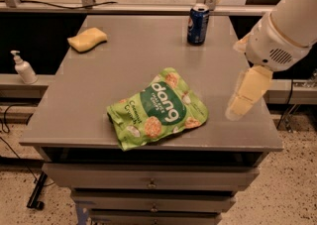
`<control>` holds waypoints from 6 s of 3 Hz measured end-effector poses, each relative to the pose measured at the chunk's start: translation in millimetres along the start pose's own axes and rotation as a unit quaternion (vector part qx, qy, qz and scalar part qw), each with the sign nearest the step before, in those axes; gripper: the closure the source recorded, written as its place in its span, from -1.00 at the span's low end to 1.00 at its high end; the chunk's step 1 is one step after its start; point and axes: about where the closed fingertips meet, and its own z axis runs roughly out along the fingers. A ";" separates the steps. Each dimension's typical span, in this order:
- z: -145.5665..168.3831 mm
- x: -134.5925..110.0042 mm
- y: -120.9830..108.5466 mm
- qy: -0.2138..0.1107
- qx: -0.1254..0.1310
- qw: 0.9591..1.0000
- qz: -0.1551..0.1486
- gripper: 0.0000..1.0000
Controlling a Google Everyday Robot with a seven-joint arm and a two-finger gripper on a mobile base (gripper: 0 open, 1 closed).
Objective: Move green rice chip bag near pepsi can
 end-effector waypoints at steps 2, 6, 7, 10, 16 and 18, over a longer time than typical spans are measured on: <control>83.8 -74.6 40.8 -0.064 -0.073 0.995 -0.002 -1.00; 121.5 -125.5 67.0 -0.107 -0.092 0.990 0.005 0.28; 117.5 -122.7 63.5 -0.106 -0.087 0.991 0.010 0.74; 114.1 -123.8 62.6 -0.106 -0.086 0.991 0.010 1.00; 110.3 -125.0 61.9 -0.107 -0.086 0.991 0.010 1.00; 108.1 -126.0 61.6 -0.107 -0.086 0.991 0.010 0.19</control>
Offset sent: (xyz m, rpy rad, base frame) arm -0.0053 0.1672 -0.0885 0.2518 0.1557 0.1141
